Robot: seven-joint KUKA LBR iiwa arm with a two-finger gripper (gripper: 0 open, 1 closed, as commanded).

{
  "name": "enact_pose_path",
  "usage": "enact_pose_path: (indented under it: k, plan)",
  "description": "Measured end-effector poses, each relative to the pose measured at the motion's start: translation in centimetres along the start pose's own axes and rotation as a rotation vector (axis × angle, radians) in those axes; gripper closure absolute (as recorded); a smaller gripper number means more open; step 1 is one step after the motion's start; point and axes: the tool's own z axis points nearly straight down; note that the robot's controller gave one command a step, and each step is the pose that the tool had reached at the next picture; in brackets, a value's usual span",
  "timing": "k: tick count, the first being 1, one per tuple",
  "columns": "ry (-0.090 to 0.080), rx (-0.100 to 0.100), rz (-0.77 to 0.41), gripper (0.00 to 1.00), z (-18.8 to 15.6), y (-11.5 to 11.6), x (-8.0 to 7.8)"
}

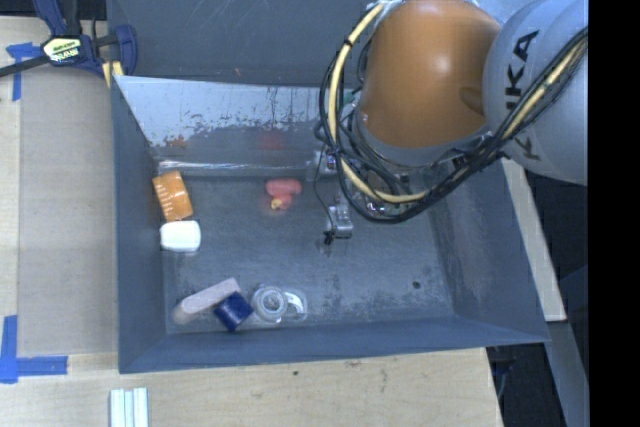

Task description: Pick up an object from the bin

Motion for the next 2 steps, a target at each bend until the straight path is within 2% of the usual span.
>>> enact_pose_path:
  k: [1, 2]
  plan:
    - [-0.009, -0.001, 0.003, 0.00, -0.5, 0.0, -0.2]
    - [-0.006, 0.000, -0.244, 0.00, 11.6, 5.1, 2.7]
